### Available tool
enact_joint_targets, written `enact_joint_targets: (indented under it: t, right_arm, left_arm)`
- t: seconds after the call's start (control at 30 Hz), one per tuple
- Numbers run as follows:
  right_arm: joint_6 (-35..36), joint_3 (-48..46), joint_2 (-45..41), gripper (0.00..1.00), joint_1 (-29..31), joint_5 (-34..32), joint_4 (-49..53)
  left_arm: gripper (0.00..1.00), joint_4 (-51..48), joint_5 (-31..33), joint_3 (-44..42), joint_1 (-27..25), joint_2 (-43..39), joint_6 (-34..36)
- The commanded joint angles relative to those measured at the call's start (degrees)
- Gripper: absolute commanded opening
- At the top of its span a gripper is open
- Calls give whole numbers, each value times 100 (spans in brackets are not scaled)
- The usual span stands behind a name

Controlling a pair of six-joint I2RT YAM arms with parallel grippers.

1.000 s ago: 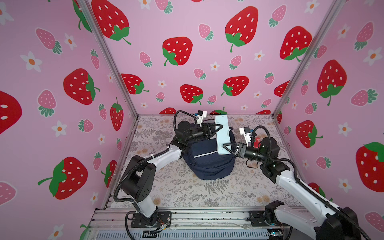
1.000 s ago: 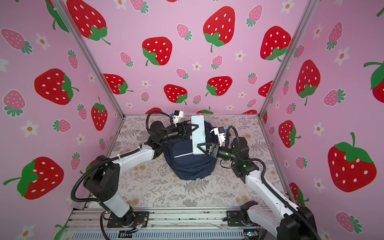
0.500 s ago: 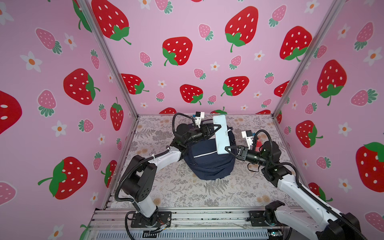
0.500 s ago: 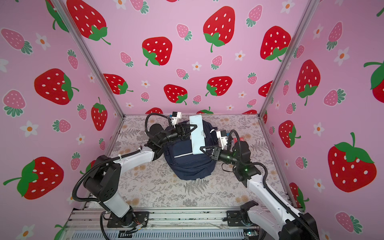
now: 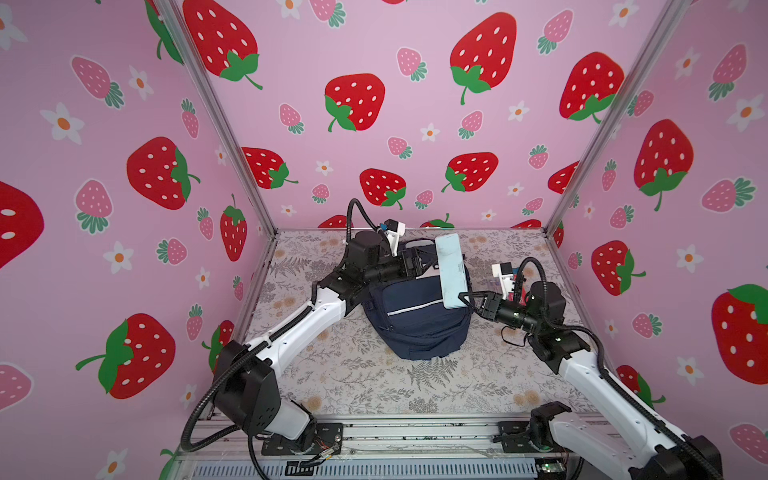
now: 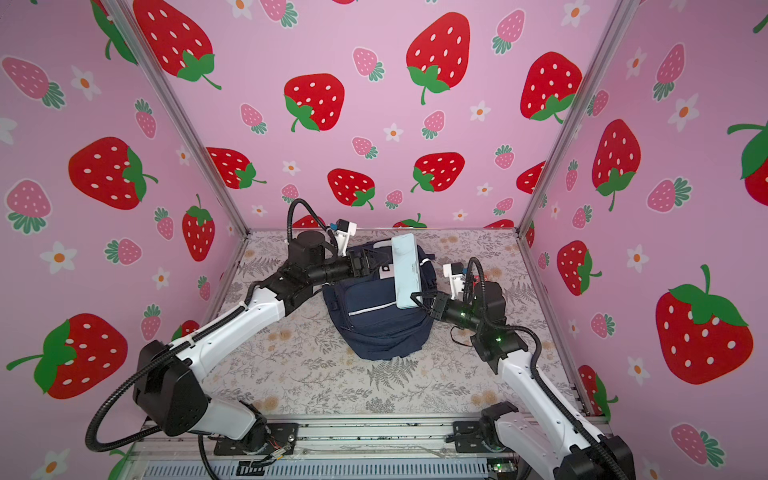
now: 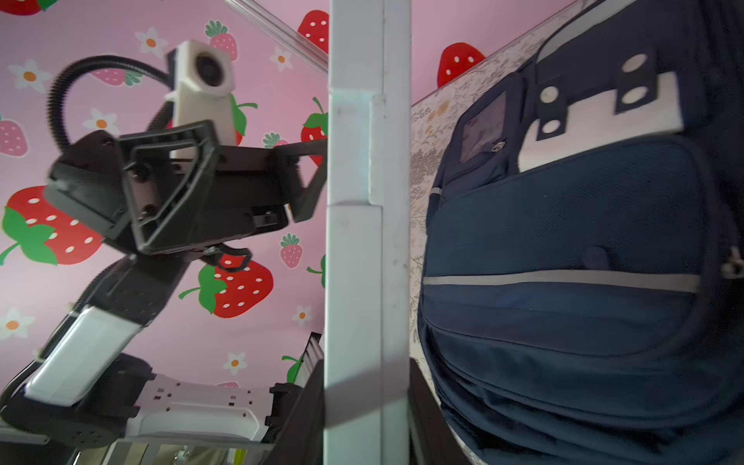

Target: Pack the student bag

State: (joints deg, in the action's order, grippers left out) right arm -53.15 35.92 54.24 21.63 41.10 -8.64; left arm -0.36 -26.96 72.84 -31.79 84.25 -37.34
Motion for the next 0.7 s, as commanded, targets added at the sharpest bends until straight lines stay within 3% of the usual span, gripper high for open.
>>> enact_joint_targets:
  t: [0.0,0.17,0.37,0.53,0.67]
  right_arm:
    - [539,420,-64,5,-356,-238,875]
    - [1177,637,51,3,-1098,-539,2101]
    - [1381,315,-61,3,-2016,-206,2498]
    - [1474,121,-132,3,-2190,-186,2681]
    - [1468,7,-159,3,-2198,-142,2684]
  left_arm:
    - [85,-1849,947,372,-122,-107,1483]
    - [86,-2701,1553,591,-508,146,2226]
    - [85,-3846,2769,1287,-1354,1231,3127]
    - [80,-4368,3877,1937,-1780,2199,3342]
    - [76,-4416,4133,2301,-1963,2639,3340]
